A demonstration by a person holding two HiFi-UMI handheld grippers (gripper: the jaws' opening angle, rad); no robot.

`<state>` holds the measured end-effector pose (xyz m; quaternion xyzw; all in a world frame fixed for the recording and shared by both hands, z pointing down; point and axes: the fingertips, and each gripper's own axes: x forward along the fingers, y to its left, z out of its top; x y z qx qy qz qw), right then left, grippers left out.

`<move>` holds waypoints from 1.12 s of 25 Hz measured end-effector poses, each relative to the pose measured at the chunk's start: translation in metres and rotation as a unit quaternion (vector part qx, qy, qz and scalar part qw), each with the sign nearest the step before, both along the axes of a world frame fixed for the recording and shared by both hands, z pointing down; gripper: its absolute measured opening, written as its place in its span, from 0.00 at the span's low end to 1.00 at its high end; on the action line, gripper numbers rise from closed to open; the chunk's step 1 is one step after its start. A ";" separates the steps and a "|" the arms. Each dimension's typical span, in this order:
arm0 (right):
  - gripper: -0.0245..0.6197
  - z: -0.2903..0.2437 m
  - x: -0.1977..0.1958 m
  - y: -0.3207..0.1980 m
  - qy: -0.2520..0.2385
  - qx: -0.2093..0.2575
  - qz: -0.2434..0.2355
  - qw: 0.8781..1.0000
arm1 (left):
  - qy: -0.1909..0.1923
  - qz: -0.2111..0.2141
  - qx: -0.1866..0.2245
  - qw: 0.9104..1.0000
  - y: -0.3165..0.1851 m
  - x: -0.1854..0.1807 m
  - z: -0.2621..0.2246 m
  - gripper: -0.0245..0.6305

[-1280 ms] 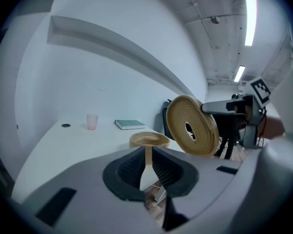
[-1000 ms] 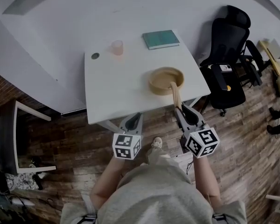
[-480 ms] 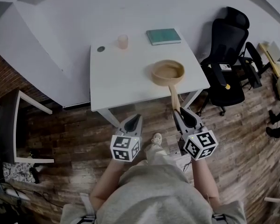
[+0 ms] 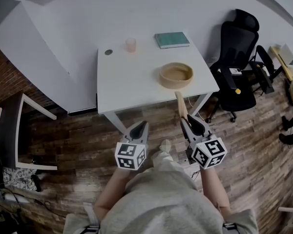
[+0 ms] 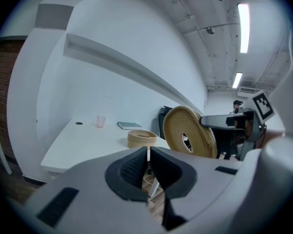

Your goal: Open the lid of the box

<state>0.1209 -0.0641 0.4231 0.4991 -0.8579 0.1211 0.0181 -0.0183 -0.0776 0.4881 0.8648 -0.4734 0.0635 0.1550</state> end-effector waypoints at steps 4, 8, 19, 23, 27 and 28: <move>0.17 -0.003 -0.001 0.001 0.001 0.004 -0.001 1.000 | -0.002 0.001 0.002 1.000 0.001 0.000 -0.002 0.07; 0.17 -0.003 -0.002 0.001 -0.001 0.004 -0.002 1.000 | -0.002 0.001 0.002 1.000 0.002 0.000 -0.002 0.07; 0.16 -0.004 -0.001 0.001 0.005 0.013 0.002 1.000 | -0.004 0.000 0.001 1.000 0.003 0.002 -0.001 0.07; 0.16 -0.005 -0.001 0.001 0.003 0.014 0.002 1.000 | -0.004 0.001 0.000 1.000 0.003 0.003 -0.001 0.07; 0.16 -0.005 -0.002 0.001 0.003 0.015 0.000 1.000 | -0.004 0.001 -0.002 1.000 0.004 0.004 0.000 0.07; 0.16 -0.005 -0.002 0.001 0.003 0.015 0.000 1.000 | -0.004 0.002 -0.002 1.000 0.004 0.004 0.001 0.07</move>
